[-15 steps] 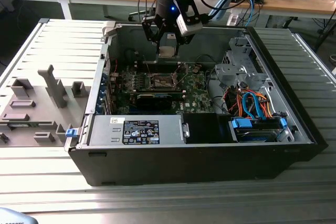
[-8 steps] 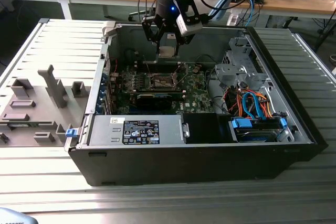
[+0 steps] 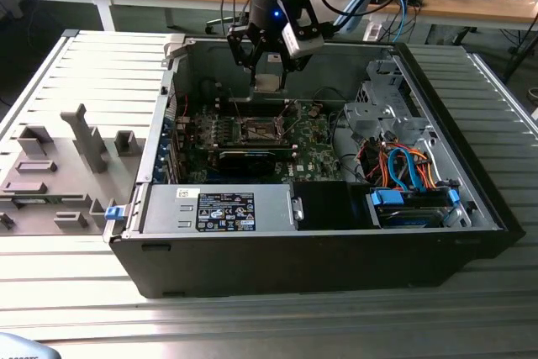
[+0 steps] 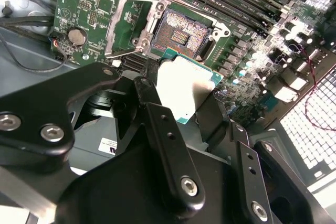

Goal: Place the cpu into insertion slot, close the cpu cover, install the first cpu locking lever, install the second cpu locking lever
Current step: 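Place the cpu into insertion slot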

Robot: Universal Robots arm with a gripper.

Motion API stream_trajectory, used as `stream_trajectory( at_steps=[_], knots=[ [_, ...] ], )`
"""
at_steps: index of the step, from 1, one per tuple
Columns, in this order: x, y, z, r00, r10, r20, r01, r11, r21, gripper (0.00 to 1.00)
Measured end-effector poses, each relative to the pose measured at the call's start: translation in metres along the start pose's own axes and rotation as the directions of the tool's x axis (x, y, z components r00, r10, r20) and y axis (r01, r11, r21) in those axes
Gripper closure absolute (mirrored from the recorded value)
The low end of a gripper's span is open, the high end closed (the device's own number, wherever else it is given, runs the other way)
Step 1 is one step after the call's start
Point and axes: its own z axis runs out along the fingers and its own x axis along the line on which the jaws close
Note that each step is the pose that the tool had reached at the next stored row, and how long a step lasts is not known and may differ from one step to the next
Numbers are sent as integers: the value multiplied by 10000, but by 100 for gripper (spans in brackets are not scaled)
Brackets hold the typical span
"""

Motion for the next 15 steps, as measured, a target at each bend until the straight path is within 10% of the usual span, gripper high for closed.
stream_trajectory(
  at_steps=[15],
  knots=[
    [0,0,1,9999,133,10,-133,9999,0,46]
  ],
)
